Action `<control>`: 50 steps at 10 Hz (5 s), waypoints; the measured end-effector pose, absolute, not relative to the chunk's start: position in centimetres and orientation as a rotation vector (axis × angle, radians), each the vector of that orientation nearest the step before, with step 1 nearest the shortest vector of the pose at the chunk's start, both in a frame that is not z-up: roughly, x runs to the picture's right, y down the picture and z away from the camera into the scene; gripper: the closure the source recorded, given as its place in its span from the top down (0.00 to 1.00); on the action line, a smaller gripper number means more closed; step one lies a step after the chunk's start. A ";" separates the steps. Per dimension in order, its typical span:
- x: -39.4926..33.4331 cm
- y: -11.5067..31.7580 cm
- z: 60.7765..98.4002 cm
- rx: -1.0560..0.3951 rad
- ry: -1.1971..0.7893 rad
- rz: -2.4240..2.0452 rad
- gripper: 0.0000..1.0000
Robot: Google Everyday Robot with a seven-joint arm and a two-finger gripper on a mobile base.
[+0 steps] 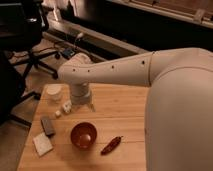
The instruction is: Place the eraser on the white sponge
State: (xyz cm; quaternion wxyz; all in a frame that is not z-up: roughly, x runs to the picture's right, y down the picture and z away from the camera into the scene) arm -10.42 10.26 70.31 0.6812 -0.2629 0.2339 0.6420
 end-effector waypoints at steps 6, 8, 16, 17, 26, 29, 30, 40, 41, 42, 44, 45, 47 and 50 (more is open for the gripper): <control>-10.4 10.3 70.3 -0.590 0.525 1.441 0.65; -10.4 10.3 70.3 -0.589 0.525 1.440 0.65; -10.4 10.3 70.3 -0.590 0.525 1.441 0.65; -10.4 10.3 70.3 -0.590 0.525 1.441 0.65; -16.7 9.9 72.8 -0.718 0.324 1.364 0.65; -20.4 11.0 74.0 -0.760 0.271 1.261 0.65; -22.0 11.7 74.4 -0.772 0.255 1.209 0.65; -33.2 17.8 80.0 -0.810 0.244 0.921 0.65; -33.7 18.1 80.5 -0.812 0.247 0.918 0.65; -33.9 18.3 81.0 -0.812 0.252 0.920 0.65; -34.0 18.5 82.2 -0.809 0.266 0.936 0.65; -33.8 18.5 82.7 -0.804 0.276 0.949 0.65; -32.9 18.5 83.7 -0.800 0.302 0.983 0.65; -32.9 19.7 83.9 -0.859 0.318 0.993 0.65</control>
